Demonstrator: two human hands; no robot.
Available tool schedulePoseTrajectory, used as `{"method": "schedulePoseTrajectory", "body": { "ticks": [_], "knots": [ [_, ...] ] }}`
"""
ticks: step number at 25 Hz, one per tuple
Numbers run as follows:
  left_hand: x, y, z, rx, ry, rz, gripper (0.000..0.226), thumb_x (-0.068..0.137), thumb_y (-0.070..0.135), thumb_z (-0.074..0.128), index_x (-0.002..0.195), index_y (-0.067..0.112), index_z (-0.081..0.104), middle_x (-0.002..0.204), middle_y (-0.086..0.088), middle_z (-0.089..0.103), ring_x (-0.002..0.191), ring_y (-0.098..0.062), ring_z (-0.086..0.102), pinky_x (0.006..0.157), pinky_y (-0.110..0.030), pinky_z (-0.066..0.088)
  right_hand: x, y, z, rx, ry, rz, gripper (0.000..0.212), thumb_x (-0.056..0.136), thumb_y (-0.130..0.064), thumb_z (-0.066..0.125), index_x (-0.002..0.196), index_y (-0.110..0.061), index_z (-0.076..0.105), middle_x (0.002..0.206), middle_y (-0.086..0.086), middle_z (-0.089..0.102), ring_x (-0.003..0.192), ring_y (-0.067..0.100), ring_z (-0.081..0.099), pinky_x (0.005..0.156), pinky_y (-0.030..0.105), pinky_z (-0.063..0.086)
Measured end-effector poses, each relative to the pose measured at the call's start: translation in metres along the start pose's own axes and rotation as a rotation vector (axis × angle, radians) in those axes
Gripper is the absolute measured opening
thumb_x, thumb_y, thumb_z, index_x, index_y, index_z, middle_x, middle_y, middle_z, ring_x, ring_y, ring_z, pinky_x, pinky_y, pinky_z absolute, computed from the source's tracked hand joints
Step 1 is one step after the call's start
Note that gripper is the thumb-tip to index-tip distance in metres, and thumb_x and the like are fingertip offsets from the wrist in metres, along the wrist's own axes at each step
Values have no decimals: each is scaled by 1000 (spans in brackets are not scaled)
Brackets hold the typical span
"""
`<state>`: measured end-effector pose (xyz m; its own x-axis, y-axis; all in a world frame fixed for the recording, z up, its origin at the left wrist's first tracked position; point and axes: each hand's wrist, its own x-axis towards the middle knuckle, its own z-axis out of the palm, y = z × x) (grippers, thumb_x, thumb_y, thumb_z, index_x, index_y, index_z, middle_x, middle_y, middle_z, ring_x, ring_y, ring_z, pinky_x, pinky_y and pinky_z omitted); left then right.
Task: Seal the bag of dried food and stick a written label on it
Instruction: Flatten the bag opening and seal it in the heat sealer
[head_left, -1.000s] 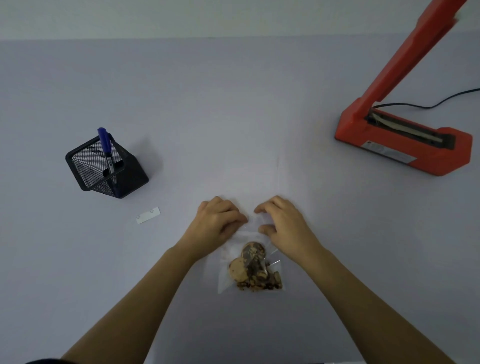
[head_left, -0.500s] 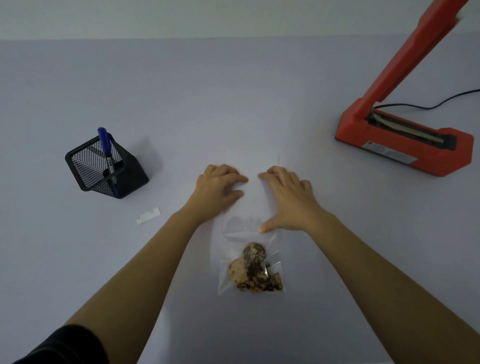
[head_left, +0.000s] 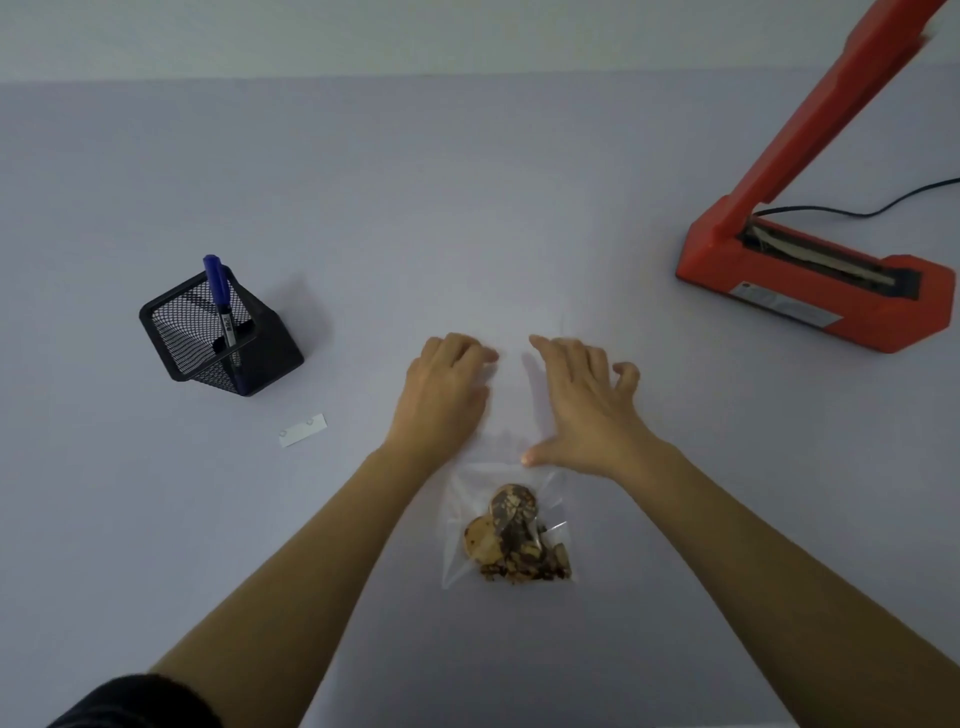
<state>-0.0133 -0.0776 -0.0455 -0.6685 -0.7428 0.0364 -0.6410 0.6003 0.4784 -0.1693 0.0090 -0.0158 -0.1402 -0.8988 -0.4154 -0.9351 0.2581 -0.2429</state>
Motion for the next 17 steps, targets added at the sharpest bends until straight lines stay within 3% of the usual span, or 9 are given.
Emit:
{"method": "schedulePoseTrajectory", "body": {
  "ticks": [3,6,10,17],
  "knots": [
    [-35,10,8,-193,18,8,13,77,7,64,89,8,68,84,-8,63,77,-27,56,68,-38,50,-15,1,10,106,76,-29,74,68,-53,71,127,-28,34,121,-8,44,113,17,34,82,36,20],
    [-55,10,10,-175,-110,97,12,78,13,62,86,12,70,80,-2,62,73,-22,54,63,-36,48,-18,4,16,153,64,-76,47,75,-48,67,115,-30,49,111,-11,52,109,14,42,77,32,20],
    [-43,3,8,-180,-145,22,31,81,30,53,98,9,69,90,-7,59,82,-24,54,76,-22,37,-12,7,14,145,37,-108,72,71,-51,69,132,-28,39,127,-6,41,120,16,36,92,36,27],
    [17,-6,1,-118,-125,9,34,79,16,68,111,5,65,101,-15,59,93,-31,55,83,-24,32,13,10,-5,-41,-71,-110,118,52,-63,77,143,-23,14,146,2,16,133,24,20,106,44,21]
  ]
}}
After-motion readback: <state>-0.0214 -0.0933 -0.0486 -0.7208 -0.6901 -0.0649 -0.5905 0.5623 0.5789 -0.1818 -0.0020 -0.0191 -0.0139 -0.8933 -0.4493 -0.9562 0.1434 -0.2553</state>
